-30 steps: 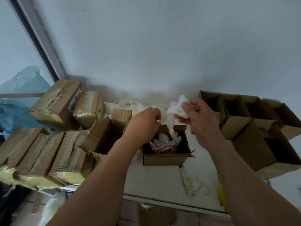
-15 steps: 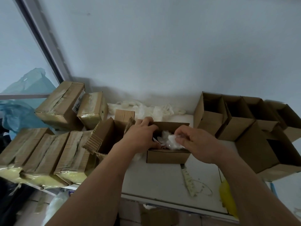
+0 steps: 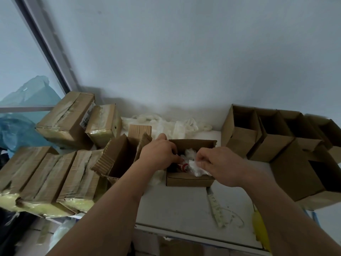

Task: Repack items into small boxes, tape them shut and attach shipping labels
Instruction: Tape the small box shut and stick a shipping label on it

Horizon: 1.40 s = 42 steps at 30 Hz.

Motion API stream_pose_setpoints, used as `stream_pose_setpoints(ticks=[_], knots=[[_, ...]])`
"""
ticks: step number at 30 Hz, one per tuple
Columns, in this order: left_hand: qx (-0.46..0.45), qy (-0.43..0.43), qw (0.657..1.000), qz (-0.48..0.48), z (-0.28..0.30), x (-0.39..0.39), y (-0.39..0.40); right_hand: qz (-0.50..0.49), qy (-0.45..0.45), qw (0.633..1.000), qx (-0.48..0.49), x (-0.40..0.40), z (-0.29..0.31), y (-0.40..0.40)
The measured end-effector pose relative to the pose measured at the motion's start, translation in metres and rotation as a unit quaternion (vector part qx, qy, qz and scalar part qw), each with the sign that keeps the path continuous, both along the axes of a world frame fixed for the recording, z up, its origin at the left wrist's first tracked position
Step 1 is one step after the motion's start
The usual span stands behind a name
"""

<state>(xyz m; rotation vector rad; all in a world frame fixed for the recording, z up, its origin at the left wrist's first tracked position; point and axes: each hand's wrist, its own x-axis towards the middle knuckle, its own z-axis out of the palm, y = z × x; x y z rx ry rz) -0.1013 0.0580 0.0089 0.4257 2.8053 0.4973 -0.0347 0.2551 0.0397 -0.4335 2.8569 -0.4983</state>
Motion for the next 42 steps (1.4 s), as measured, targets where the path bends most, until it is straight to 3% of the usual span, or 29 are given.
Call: stream_pose_setpoints(ticks=[5, 10, 17, 25, 29, 35, 38, 42], knots=[[0.039, -0.030, 0.999, 0.022, -0.002, -0.005, 0.001, 0.047, 0.064, 0.984, 0.162, -0.011, 0.005, -0.015], [0.062, -0.053, 0.996, 0.025, -0.003, -0.008, 0.000, 0.015, 0.121, 0.975, 0.188, -0.014, -0.003, -0.029], [0.061, -0.065, 0.996, 0.019, -0.005, -0.012, 0.000, 0.062, -0.025, 0.987, 0.146, 0.004, 0.003, -0.018], [0.050, -0.052, 0.997, 0.027, -0.007, -0.014, 0.003, 0.120, 0.001, 0.962, 0.244, 0.007, -0.009, -0.028], [0.060, -0.046, 0.997, 0.028, -0.010, -0.016, 0.002, 0.100, 0.008, 0.976, 0.195, 0.019, -0.007, -0.023], [0.053, -0.047, 0.997, 0.015, -0.006, -0.015, 0.001, 0.088, -0.024, 0.973, 0.211, 0.008, -0.012, -0.029], [0.075, -0.045, 0.996, 0.019, -0.005, -0.010, -0.004, 0.062, 0.058, 0.984, 0.154, 0.017, -0.015, -0.021], [0.175, -0.050, 0.983, 0.029, -0.002, -0.002, -0.009, -0.001, 0.150, 0.988, 0.021, 0.035, -0.018, -0.006]])
